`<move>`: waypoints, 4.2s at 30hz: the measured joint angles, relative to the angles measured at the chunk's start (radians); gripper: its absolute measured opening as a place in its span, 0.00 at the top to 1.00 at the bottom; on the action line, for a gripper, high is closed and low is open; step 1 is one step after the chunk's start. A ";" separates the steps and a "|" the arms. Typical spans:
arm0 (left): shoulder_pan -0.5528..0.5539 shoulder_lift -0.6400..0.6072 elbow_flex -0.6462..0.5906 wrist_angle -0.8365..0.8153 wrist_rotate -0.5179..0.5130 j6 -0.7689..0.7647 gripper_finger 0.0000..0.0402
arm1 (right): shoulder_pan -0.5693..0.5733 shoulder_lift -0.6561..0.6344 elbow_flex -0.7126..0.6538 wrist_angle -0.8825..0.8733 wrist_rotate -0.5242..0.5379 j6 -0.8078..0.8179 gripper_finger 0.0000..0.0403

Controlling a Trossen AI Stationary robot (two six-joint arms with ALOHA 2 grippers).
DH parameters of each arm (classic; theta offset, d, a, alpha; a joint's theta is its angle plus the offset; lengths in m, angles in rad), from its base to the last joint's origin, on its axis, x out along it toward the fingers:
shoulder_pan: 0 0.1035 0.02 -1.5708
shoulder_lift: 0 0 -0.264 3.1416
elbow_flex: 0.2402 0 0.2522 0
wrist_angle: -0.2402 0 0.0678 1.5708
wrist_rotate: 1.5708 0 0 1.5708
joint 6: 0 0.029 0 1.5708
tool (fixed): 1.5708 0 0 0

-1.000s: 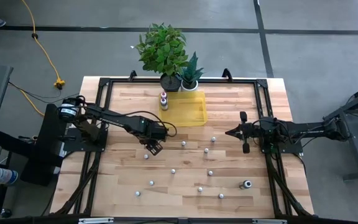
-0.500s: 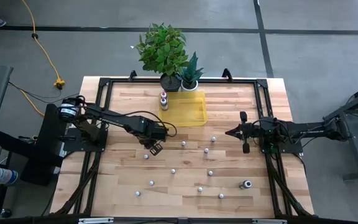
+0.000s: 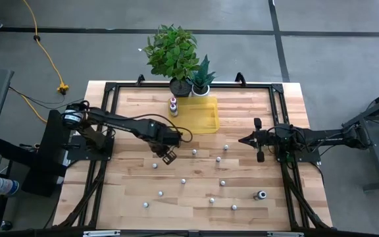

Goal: Pick & Place food coloring
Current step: Put the top left small black food coloring bottle into the yellow bin

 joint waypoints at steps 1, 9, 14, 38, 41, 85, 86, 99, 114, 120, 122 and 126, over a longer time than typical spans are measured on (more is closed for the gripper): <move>0.000 0.000 0.028 -0.020 -0.001 0.009 0.90 | 0.000 0.000 0.000 0.000 0.000 0.000 1.00; 0.000 0.000 0.238 -0.131 -0.061 0.057 0.90 | 0.000 0.000 0.000 0.000 0.000 0.000 1.00; 0.018 0.044 0.336 -0.187 -0.086 0.078 0.90 | 0.000 0.000 0.000 0.000 0.000 0.000 1.00; 0.156 0.430 0.780 -0.249 -0.255 0.358 0.91 | 0.000 0.000 0.000 0.003 0.001 0.000 1.00; 0.168 0.467 0.808 -0.218 -0.262 0.451 0.91 | 0.000 0.000 0.000 0.004 0.001 0.000 1.00; 0.294 0.775 1.114 -0.173 -0.069 0.459 0.91 | 0.000 0.008 0.000 0.002 0.001 0.000 1.00; 0.294 0.777 1.114 -0.182 -0.083 0.459 0.91 | 0.000 0.011 0.000 0.002 0.001 0.000 1.00; 0.285 0.826 1.112 -0.200 -0.117 0.459 0.91 | 0.000 0.013 0.000 0.001 0.000 0.000 1.00; 0.274 0.835 1.115 -0.177 -0.107 0.462 0.81 | 0.000 0.013 0.000 0.000 0.000 0.000 1.00; 0.275 0.835 1.115 -0.177 -0.108 0.463 0.73 | 0.000 0.013 0.000 0.000 0.000 0.000 1.00; 0.275 0.835 1.115 -0.176 -0.108 0.467 0.71 | 0.000 0.013 0.000 0.000 0.000 0.000 1.00; 0.275 0.828 1.115 -0.178 -0.109 0.486 0.67 | 0.000 0.013 0.000 0.000 0.000 0.000 1.00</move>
